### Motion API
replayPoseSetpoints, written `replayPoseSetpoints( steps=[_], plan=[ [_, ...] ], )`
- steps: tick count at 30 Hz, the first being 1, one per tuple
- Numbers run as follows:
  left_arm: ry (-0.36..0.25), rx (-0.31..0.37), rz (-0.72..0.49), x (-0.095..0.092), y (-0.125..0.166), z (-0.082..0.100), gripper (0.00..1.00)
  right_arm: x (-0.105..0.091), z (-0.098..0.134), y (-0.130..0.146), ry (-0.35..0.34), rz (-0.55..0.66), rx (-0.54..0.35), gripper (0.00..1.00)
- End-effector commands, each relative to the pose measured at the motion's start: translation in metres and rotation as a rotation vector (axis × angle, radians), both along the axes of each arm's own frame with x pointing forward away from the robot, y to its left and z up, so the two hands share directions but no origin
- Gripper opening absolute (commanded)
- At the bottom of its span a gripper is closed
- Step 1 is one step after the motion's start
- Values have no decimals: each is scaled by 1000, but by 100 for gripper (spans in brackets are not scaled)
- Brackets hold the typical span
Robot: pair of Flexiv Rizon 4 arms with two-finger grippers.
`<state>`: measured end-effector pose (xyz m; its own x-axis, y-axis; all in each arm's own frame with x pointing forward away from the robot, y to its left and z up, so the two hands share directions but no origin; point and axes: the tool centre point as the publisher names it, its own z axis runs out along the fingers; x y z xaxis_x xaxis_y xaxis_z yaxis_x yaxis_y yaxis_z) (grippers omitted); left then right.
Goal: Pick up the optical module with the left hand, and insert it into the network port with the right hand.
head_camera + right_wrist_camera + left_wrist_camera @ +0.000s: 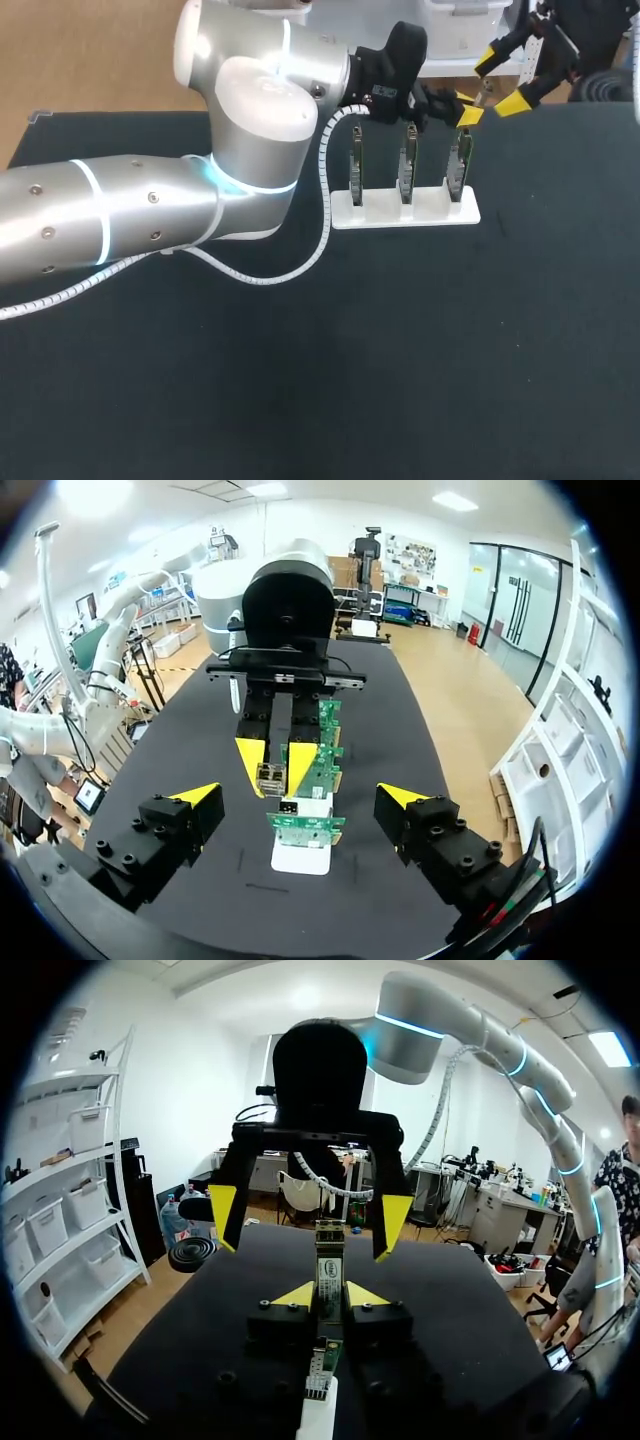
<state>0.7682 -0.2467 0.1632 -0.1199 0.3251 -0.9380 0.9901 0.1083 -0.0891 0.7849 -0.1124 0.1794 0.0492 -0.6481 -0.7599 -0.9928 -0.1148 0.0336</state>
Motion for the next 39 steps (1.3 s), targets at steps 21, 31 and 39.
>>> replayPoseSetpoints(
  steps=[21,31,39],
  plan=[
    [3,6,-3,1,0,1,0,-15,10,8,-31,-28,9,100],
    [3,6,-3,1,0,1,0,-18,13,10,-33,-29,16,100],
    [3,6,-3,1,0,1,0,-18,13,11,-30,-31,19,100]
  ],
)
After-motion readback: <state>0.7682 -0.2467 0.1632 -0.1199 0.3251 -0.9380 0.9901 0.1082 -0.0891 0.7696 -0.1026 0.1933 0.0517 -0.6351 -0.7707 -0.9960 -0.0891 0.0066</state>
